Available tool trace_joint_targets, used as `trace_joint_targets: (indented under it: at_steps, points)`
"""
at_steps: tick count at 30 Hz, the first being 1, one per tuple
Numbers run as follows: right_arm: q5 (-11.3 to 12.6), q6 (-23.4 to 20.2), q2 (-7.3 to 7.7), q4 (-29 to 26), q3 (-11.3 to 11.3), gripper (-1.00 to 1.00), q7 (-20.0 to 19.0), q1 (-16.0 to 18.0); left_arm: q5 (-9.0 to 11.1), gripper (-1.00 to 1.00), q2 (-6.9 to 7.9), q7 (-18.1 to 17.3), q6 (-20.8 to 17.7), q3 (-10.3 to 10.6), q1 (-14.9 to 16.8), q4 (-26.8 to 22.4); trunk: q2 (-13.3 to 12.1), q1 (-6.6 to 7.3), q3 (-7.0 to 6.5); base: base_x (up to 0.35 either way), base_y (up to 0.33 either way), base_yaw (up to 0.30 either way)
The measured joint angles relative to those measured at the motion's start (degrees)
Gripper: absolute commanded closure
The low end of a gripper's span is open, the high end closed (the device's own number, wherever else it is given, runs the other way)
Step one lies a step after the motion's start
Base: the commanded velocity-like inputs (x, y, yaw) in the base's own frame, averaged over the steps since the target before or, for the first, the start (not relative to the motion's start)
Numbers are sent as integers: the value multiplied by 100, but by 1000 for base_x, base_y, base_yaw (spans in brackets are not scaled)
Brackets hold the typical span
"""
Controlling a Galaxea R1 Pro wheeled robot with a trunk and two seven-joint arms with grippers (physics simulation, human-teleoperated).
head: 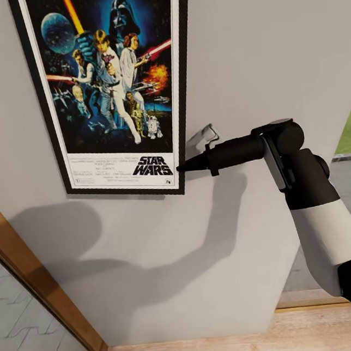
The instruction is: Pick up the poster from the kitchen countertop and hang it on one of the wall nails in the kitchen.
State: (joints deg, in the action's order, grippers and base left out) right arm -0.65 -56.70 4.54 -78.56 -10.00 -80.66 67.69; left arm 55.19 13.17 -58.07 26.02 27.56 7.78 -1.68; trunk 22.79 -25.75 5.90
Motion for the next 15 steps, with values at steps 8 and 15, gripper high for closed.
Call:
trace_joint_targets:
  at_steps: [8, 15]
  points:
    - [0, -3, 0, 8, 3, 100, 0, 0, 0, -100, 0, 0, 0, 1, 0, 0, 0, 0, 0, 0, 0, 0]
    - [0, -4, 0, 9, 3, 100, 0, 0, 0, -100, -2, 1, 0, 4, 0, 0, 0, 0, 0, 0, 0, 0]
